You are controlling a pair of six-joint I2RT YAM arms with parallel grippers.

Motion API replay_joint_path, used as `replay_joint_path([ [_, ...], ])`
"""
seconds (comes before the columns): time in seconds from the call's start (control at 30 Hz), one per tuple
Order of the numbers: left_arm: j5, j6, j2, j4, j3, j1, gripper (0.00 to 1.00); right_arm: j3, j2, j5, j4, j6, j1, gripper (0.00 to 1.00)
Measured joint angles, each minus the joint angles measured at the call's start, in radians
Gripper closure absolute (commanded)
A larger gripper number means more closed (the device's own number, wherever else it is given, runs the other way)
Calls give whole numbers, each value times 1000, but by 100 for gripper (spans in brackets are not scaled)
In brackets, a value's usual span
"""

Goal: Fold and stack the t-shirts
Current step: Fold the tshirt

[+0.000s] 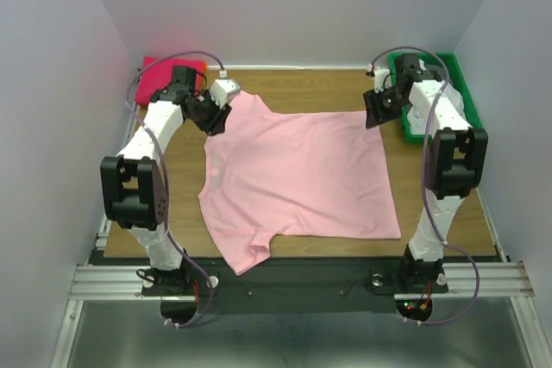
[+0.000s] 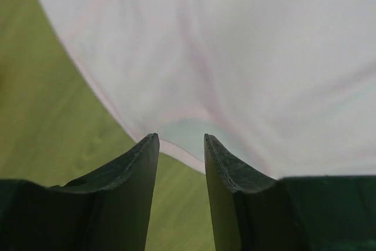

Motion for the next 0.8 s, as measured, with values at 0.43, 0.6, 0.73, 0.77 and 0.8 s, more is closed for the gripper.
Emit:
replay_joint_path([
  [0.43,-40,-353,458,291,407,0,43,408,399,136,119,165,-64,44],
  [0.6,-92,-410,583,328,549,0,43,479,481,161,166,217,-64,45],
  [0.73,-105,-435,649,336,632,0,42,489,492,181,191,235,-64,45],
  [0.77,-108,-440,664,339,647,0,42,489,493,184,196,237,-64,45],
  [0.8,-109,-446,681,339,663,0,42,489,496,187,202,238,-64,45],
])
